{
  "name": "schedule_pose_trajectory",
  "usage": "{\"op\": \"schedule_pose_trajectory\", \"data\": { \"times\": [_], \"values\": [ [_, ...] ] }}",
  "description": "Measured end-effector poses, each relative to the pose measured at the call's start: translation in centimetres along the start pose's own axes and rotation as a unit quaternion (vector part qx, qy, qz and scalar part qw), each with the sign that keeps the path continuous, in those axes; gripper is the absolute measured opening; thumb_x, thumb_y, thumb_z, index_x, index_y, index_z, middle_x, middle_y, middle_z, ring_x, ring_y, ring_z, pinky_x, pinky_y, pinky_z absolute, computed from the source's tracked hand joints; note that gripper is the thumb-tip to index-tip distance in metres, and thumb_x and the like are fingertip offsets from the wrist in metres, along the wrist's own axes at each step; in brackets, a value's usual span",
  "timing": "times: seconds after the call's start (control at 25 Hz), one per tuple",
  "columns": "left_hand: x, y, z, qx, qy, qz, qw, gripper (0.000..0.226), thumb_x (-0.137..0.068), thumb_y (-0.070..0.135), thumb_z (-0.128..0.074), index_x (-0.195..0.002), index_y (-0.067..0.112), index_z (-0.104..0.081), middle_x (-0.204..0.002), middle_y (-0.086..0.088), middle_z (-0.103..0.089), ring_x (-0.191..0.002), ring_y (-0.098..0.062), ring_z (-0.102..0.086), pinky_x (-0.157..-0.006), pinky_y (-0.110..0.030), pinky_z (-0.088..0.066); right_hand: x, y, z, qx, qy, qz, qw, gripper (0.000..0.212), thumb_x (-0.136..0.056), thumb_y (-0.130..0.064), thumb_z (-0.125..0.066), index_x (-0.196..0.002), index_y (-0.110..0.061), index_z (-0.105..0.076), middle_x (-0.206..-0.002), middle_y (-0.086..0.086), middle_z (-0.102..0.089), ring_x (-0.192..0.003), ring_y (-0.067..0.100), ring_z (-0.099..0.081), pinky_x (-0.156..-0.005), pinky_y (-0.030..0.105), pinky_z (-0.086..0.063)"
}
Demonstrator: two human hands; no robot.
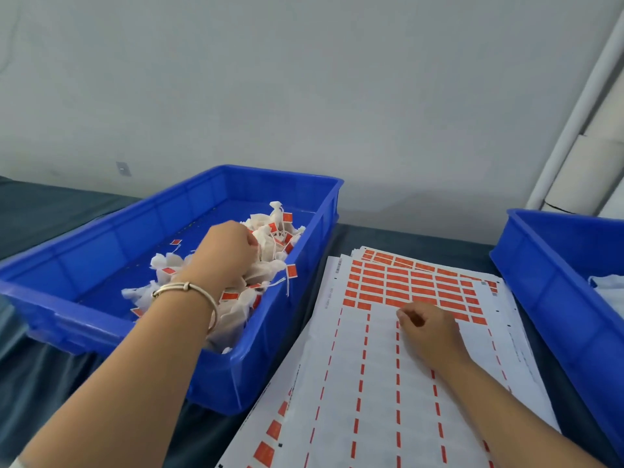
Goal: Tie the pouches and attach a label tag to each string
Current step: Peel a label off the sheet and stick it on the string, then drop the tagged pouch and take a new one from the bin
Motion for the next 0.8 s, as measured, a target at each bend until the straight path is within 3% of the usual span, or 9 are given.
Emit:
{"op": "schedule_pose_trajectory", "data": {
  "times": [0.08, 0.16, 0.24, 0.36, 0.52, 0.56, 0.64, 0.72, 0.8],
  "values": [
    [0.4, 1.6, 0.2, 0.014, 0.025, -0.01, 1.0, 0.029, -0.093, 0.01, -0.047, -0.116, 0.019, -0.063, -0.11, -0.007, -0.064, -0.091, -0.022, -0.058, -0.078, -0.029, -0.049, 0.6, -0.6, 0.9, -0.009, 0.019, -0.001, 1.0, 0.009, -0.09, -0.028, -0.061, -0.095, -0.026, -0.067, -0.085, -0.023, -0.057, -0.073, -0.001, -0.056, -0.063, 0.006, -0.036],
    [1.3, 4.4, 0.7, 0.018, 0.082, -0.05, 0.995, 0.03, -0.095, 0.013, -0.044, -0.115, 0.021, -0.064, -0.099, -0.006, -0.065, -0.082, -0.021, -0.057, -0.071, -0.031, -0.046, 0.6, -1.6, 2.9, -0.035, 0.035, 0.006, 0.999, 0.01, -0.092, -0.031, -0.057, -0.084, -0.029, -0.063, -0.078, -0.026, -0.057, -0.07, 0.0, -0.058, -0.06, 0.006, -0.036],
    [2.7, 8.2, -0.1, 0.088, 0.098, -0.104, 0.986, 0.026, -0.094, 0.016, -0.046, -0.11, 0.021, -0.067, -0.09, -0.002, -0.062, -0.072, -0.015, -0.05, -0.067, -0.025, -0.038, 0.0, -2.8, 5.9, -0.039, 0.053, 0.019, 0.998, 0.022, -0.094, -0.033, -0.053, -0.074, -0.028, -0.059, -0.072, -0.018, -0.061, -0.066, 0.003, -0.06, -0.057, 0.009, -0.038],
    [5.0, 14.8, -4.9, 0.137, -0.009, -0.186, 0.973, 0.023, -0.094, 0.022, -0.052, -0.112, 0.021, -0.066, -0.099, 0.003, -0.065, -0.077, -0.009, -0.057, -0.076, -0.023, -0.048, -2.1, -4.1, 11.1, 0.001, 0.079, 0.018, 0.997, 0.021, -0.095, -0.028, -0.051, -0.078, -0.022, -0.061, -0.076, -0.007, -0.062, -0.068, 0.005, -0.059, -0.055, 0.015, -0.041],
    [8.5, 19.4, -14.5, 0.102, -0.148, -0.223, 0.958, 0.03, -0.095, 0.026, -0.051, -0.124, 0.025, -0.058, -0.125, 0.001, -0.059, -0.106, -0.02, -0.058, -0.094, -0.032, -0.048, -5.2, -1.6, 19.5, 0.093, 0.118, -0.055, 0.987, 0.026, -0.095, -0.017, -0.046, -0.09, -0.002, -0.067, -0.092, 0.011, -0.068, -0.07, 0.019, -0.057, -0.06, 0.032, -0.047],
    [9.3, 19.7, -16.7, 0.082, -0.17, -0.242, 0.952, 0.034, -0.096, 0.029, -0.047, -0.129, 0.026, -0.054, -0.133, 0.002, -0.053, -0.117, -0.022, -0.052, -0.102, -0.036, -0.042, -5.7, -0.4, 21.5, 0.118, 0.113, -0.072, 0.984, 0.027, -0.094, -0.013, -0.044, -0.094, -0.001, -0.068, -0.099, 0.012, -0.068, -0.073, 0.023, -0.057, -0.064, 0.036, -0.048],
    [10.2, 19.9, -20.0, 0.034, -0.169, -0.296, 0.94, 0.041, -0.099, 0.036, -0.036, -0.139, 0.03, -0.039, -0.151, 0.005, -0.03, -0.139, -0.021, -0.026, -0.114, -0.041, -0.014, -5.9, 3.1, 24.9, 0.157, 0.09, -0.115, 0.977, 0.027, -0.094, -0.009, -0.044, -0.1, -0.007, -0.07, -0.115, 0.006, -0.066, -0.081, 0.023, -0.057, -0.066, 0.035, -0.044],
    [9.9, 19.6, -21.3, 0.03, -0.122, -0.311, 0.942, 0.044, -0.1, 0.043, -0.026, -0.144, 0.036, -0.026, -0.157, 0.009, -0.012, -0.145, -0.016, -0.005, -0.11, -0.039, 0.008, -4.9, 7.6, 26.9, 0.19, 0.061, -0.171, 0.965, 0.031, -0.096, -0.007, -0.042, -0.112, -0.013, -0.068, -0.127, 0.003, -0.059, -0.089, 0.024, -0.055, -0.066, 0.031, -0.042],
    [9.4, 19.3, -22.0, 0.025, -0.085, -0.304, 0.949, 0.046, -0.099, 0.046, -0.023, -0.144, 0.039, -0.021, -0.157, 0.011, -0.009, -0.145, -0.015, -0.002, -0.105, -0.038, 0.012, -3.3, 12.4, 26.8, 0.225, 0.008, -0.221, 0.949, 0.04, -0.095, 0.0, -0.036, -0.123, -0.012, -0.061, -0.136, 0.007, -0.051, -0.105, 0.03, -0.053, -0.077, 0.035, -0.046]
  ]
}}
Point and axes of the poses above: each hand's wrist, its own x-axis away from the middle knuckle, its own z-axis out of the back of the hand, y = z × x, the point moved 7 cm from there along -x, towards the middle knuckle
